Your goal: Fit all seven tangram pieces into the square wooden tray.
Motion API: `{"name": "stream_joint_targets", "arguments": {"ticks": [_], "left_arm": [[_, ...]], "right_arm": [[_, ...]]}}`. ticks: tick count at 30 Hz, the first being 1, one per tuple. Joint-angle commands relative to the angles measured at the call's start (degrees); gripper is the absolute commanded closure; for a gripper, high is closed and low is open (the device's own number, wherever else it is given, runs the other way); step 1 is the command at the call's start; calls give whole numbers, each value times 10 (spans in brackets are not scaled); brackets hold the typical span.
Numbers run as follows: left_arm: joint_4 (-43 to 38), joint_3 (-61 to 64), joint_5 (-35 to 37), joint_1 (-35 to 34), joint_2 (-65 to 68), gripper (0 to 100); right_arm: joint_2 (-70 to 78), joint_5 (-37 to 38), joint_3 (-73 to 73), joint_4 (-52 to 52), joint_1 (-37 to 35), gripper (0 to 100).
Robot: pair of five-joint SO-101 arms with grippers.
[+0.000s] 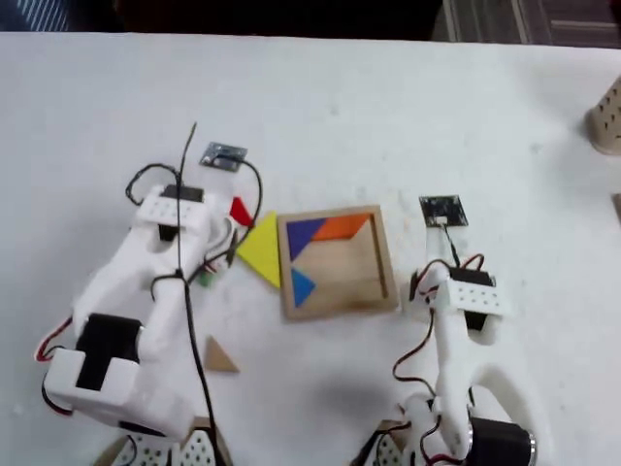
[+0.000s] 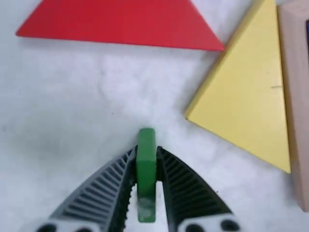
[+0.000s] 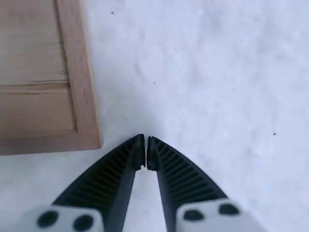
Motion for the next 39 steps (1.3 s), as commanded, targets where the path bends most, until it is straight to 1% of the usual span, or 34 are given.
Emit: {"name": "stream_joint_targets", "arguments": {"ticks": [1, 6, 9, 12, 14, 16, 20, 24, 28, 31, 36, 39], "left_arm": [[67, -38, 5, 52, -25, 980], [98, -80, 5, 100, -124, 980], [95, -80, 5, 153, -171, 980], [94, -84, 6, 212, -185, 980], [83, -84, 25, 243, -185, 980], [48, -78, 57, 262, -184, 980], [-44, -54, 109, 283, -160, 980], [-120, -49, 150, 283, -105, 980], [-174, -53, 161, 296, -39, 980], [-193, -55, 160, 305, -9, 980], [-193, -54, 159, 301, 1, 974], [-189, -48, 159, 298, 2, 905]], "right_arm": [[-27, 25, -3, 5, 6, 981], [-26, 34, -3, 3, 3, 981], [-26, 37, -3, 4, 3, 981], [-27, 38, -3, 3, 4, 981], [-27, 38, -3, 3, 5, 981], [-27, 38, -3, 2, 7, 981], [-27, 39, -3, 4, 8, 981], [-26, 39, -3, 4, 8, 981], [-26, 39, -3, 4, 8, 981], [-26, 39, -3, 4, 7, 981], [-25, 39, -3, 2, 7, 981], [-24, 39, -3, 1, 5, 981]]}}
